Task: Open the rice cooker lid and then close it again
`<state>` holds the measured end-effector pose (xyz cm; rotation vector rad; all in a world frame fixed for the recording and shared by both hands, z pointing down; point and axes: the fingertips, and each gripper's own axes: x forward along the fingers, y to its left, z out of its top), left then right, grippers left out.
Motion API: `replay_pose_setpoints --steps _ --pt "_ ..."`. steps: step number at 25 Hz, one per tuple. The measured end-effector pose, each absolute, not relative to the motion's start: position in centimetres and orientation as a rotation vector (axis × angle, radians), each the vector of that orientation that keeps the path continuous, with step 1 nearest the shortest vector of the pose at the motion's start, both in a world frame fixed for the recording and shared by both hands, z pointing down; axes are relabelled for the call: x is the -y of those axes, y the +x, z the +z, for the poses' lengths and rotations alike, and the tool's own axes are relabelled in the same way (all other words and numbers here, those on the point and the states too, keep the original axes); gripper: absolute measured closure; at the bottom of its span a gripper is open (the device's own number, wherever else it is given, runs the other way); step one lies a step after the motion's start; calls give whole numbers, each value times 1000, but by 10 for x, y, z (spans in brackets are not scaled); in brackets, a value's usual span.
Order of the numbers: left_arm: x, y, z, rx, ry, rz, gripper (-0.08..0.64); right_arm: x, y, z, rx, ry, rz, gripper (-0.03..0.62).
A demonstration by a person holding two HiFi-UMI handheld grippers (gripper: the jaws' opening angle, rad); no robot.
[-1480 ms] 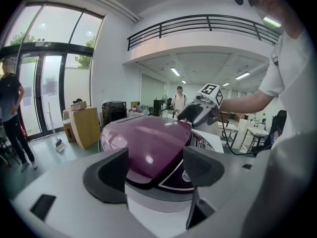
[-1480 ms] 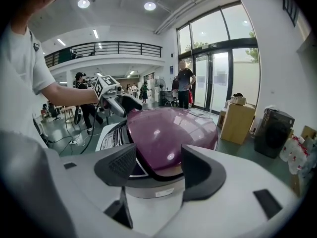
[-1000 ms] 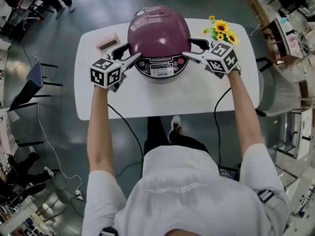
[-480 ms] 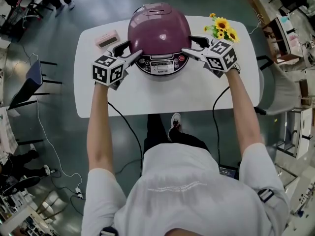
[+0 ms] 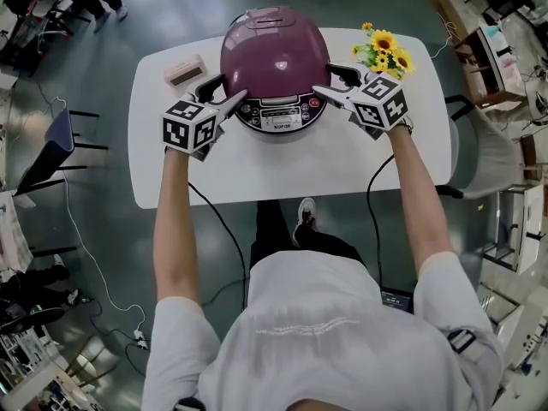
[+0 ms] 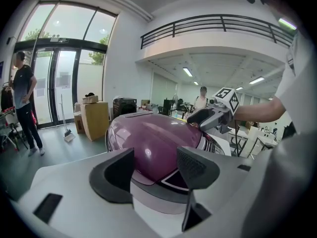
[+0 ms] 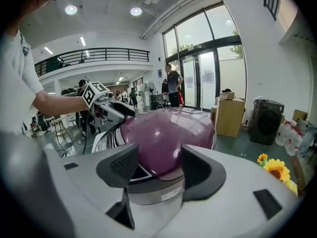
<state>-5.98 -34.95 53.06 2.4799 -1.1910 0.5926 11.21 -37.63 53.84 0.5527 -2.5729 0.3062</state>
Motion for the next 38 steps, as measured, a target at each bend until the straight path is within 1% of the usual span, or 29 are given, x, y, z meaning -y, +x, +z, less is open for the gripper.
replay_pose_setpoints --steps 8,9,11,13,16,17,18,22,25,29,33,38 --pt "351 -62 532 1218 2510 530 291 382 113 540 2595 628 332 331" --pt "351 -63 532 1232 2510 529 291 382 113 540 2599 649 333 339" --pt "351 -67 531 1302 2501 543 288 384 117 536 2611 702 326 393" --pt "348 -72 526 1410 2486 548 290 386 124 524 2632 763 308 407" --pt "338 -75 507 1525 2471 498 293 386 138 491 2680 882 234 456" --pt "335 -76 500 1557 2469 482 305 384 143 478 2694 926 198 482" --pt "332 -78 491 1594 2466 465 323 382 148 466 2706 965 161 492" --pt "321 -86 449 1756 2450 371 447 368 163 426 2693 1052 -10 531" --pt "309 -91 419 1841 2458 322 497 355 171 406 2675 1088 -82 548" --pt "297 -98 386 1916 2486 303 537 339 176 384 2666 1133 -122 558" --pt "286 -102 365 1934 2527 341 541 326 174 359 2659 1184 -162 565" --pt "278 -106 346 1887 2608 357 541 312 154 336 2644 1206 -226 566"
